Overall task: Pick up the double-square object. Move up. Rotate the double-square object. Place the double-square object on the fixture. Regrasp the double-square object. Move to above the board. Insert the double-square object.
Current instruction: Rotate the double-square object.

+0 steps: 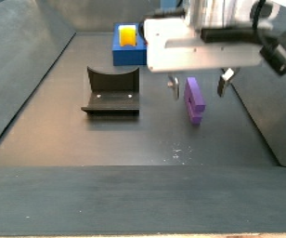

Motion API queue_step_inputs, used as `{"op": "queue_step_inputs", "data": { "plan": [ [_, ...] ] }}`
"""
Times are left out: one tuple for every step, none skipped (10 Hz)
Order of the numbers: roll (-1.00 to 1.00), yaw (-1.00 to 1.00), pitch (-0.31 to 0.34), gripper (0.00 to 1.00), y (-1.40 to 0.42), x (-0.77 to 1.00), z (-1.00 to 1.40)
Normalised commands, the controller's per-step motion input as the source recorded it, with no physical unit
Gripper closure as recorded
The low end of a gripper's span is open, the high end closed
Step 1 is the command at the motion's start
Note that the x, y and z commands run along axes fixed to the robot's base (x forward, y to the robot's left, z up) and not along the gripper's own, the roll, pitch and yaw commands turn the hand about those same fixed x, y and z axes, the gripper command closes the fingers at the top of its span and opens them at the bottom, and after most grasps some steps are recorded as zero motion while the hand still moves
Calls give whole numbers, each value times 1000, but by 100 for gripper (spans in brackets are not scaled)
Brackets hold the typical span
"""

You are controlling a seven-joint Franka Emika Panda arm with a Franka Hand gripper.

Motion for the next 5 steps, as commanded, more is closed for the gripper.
{"op": "queue_step_inputs", "data": {
  "plan": [
    [-26,-12,51,0,-8,-27,945],
    [-32,-15,48,0,-8,-25,746],
    [-35,-16,47,0,-8,-23,644],
    [-41,-17,50,0,-7,-21,443],
    [0,1000,0,0,0,0,0]
  ]
}}
